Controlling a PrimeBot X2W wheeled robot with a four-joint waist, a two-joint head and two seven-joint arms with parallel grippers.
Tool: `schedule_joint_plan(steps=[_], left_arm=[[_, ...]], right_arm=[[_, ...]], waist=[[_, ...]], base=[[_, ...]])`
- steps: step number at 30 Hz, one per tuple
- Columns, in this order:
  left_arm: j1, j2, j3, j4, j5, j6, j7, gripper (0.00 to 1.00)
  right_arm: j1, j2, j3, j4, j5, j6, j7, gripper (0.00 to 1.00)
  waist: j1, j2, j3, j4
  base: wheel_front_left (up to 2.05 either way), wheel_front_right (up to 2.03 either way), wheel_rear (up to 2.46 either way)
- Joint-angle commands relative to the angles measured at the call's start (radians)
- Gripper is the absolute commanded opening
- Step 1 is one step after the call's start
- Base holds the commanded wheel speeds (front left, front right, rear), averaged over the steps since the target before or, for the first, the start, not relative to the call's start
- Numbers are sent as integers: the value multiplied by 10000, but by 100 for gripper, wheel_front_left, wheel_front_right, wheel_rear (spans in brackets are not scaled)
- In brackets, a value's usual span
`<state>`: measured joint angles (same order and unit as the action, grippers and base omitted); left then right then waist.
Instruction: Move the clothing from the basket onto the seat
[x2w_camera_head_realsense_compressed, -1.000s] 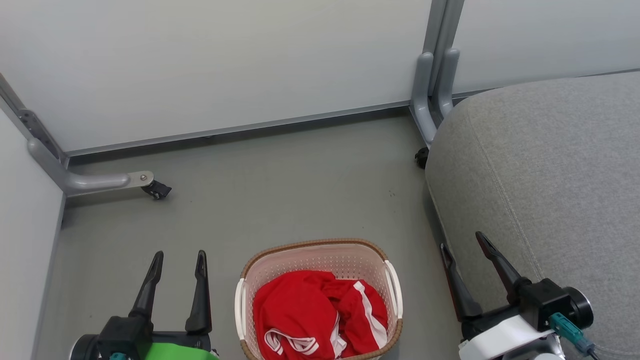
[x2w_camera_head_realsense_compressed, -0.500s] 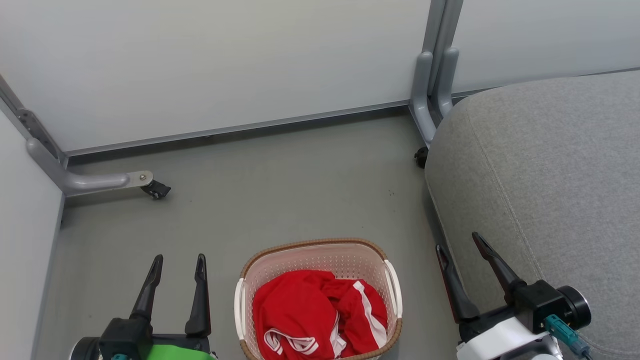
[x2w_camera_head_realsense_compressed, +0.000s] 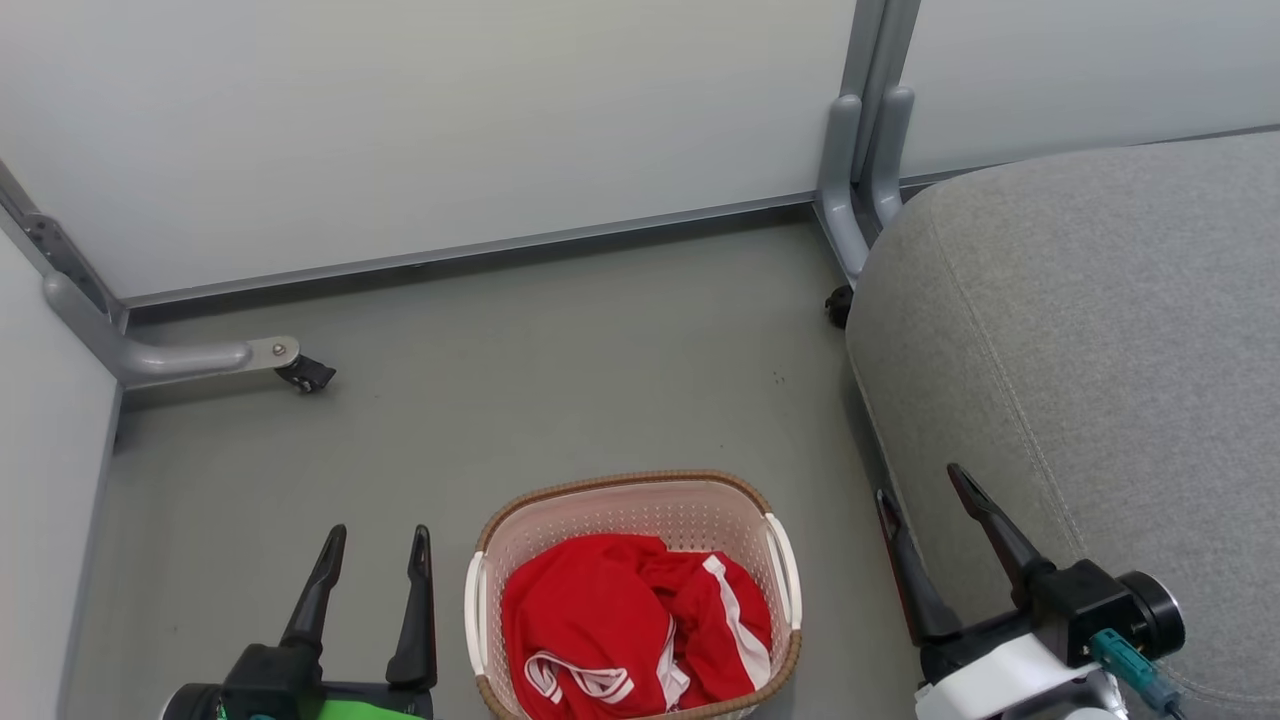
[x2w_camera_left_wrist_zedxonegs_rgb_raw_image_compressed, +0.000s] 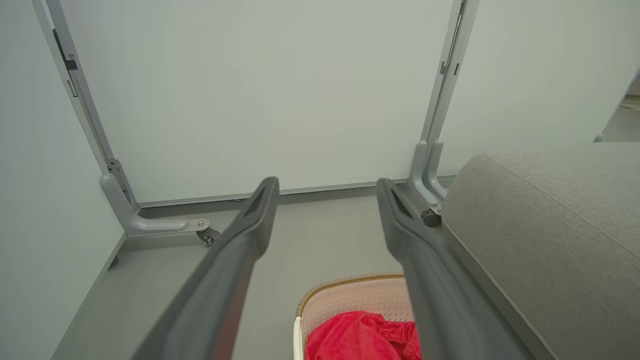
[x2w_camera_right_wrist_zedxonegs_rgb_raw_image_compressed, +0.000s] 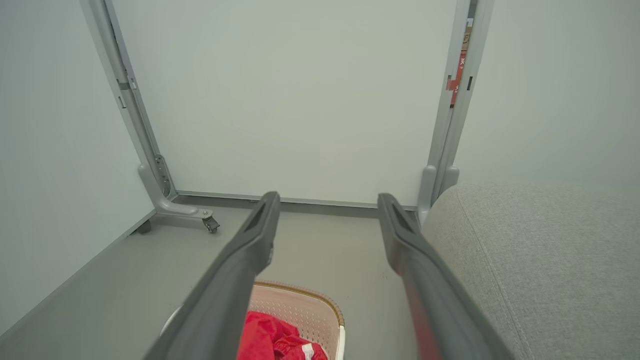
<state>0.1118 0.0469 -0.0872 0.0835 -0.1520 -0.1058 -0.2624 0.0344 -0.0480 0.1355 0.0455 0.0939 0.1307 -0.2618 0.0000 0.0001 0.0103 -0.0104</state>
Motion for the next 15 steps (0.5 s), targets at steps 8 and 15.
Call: schedule_joint_plan(steps=[8, 15], left_arm=[[-690, 54, -579, 524, 398, -176, -24, 100], [-2018, 276, -1452, 1379, 836, -254, -22, 100]], right_arm=[[-388, -44, -126, -382, -363, -1, -49, 100], [-1206, -42, -265, -723, -577, -1, -49, 100]], waist=[[0, -1, 1486, 64], [0, -1, 3132, 116]], base=[[0, 0, 0], [0, 0, 0]])
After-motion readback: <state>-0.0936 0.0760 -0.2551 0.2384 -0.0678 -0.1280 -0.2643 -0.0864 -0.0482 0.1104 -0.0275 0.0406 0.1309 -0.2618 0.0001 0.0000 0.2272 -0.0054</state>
